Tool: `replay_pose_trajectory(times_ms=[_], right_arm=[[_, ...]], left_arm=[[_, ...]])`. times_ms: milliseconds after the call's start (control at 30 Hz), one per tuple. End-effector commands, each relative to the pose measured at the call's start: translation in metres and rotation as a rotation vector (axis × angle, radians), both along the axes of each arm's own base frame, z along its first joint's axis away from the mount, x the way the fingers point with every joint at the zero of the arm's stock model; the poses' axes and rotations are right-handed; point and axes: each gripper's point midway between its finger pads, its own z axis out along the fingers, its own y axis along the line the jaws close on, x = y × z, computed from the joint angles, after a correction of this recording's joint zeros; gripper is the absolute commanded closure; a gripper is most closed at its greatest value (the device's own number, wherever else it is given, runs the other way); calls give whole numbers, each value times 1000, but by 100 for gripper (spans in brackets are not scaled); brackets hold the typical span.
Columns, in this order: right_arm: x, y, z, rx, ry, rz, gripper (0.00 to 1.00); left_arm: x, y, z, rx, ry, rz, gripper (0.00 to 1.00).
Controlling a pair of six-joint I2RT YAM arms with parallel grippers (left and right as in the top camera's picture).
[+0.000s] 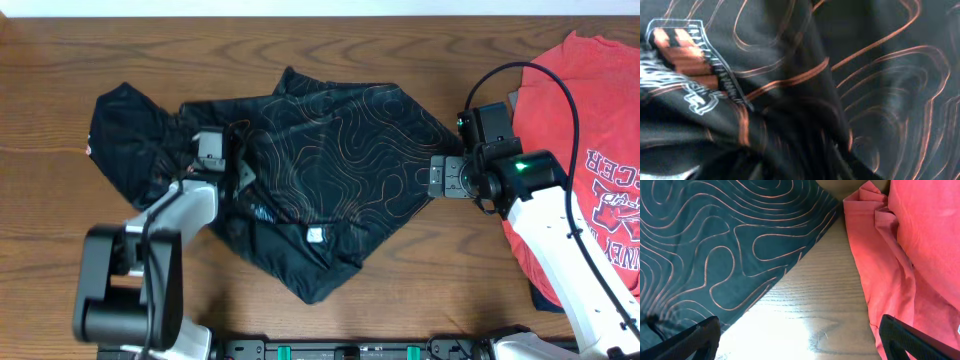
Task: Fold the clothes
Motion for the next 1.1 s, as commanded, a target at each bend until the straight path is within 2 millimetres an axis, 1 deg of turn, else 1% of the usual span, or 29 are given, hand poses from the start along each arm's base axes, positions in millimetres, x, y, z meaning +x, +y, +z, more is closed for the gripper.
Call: replay_pose_trajectory(times_ms=[0, 133, 233, 300, 333, 367, 400, 433, 467, 567, 700, 767, 833, 900, 933, 1000, 1067], right_arm=[[0, -3, 3, 4, -7, -22, 1], [-1, -4, 2, 2, 0, -22, 1], [-1, -4, 2, 2, 0, -22, 1], [-1, -4, 2, 3, 0, -22, 1], [-1, -4, 2, 3, 0, -22, 1], [-1, -4, 2, 3, 0, -22, 1], [-1, -4, 2, 2, -1, -22, 1], [-1, -4, 2, 2, -1, -22, 1], [-1, -4, 3, 3, -1, -22, 1], [-1, -4, 3, 3, -3, -22, 1], [-1, -4, 3, 3, -2, -22, 1], [-1, -4, 3, 3, -2, -22, 1], [-1, -4, 3, 3, -2, -22, 1], [-1, -4, 2, 3, -1, -22, 1], [-1, -4, 2, 3, 0, -22, 1], [-2, -4, 2, 2, 2, -22, 1], [-3, -4, 2, 1, 6, -22, 1]], left_arm=[[-28, 5, -51, 5, 151, -54, 64], [15, 25, -22, 30, 55, -53, 64], [35, 47, 1, 37, 38, -15, 64], [43, 54, 14, 12, 45, -16, 63], [44, 53, 20, -14, 56, -33, 59], [42, 49, 25, -52, 78, -55, 48], [39, 43, 29, -92, 102, -71, 38], [32, 34, 33, -145, 136, -90, 31], [25, 25, 38, -194, 164, -108, 27], [-2, -5, 51, -334, 248, -165, 18], [-32, -34, 65, -355, 335, -227, 12], [-46, -53, 69, -349, 373, -275, 11], [-57, -67, 68, -352, 416, -285, 11], [-67, -80, 64, -355, 455, -269, 11], [-72, -82, 59, -335, 481, -229, 11], [-81, -79, 47, -277, 516, -145, 11], [-89, -80, 38, -254, 535, -94, 11]])
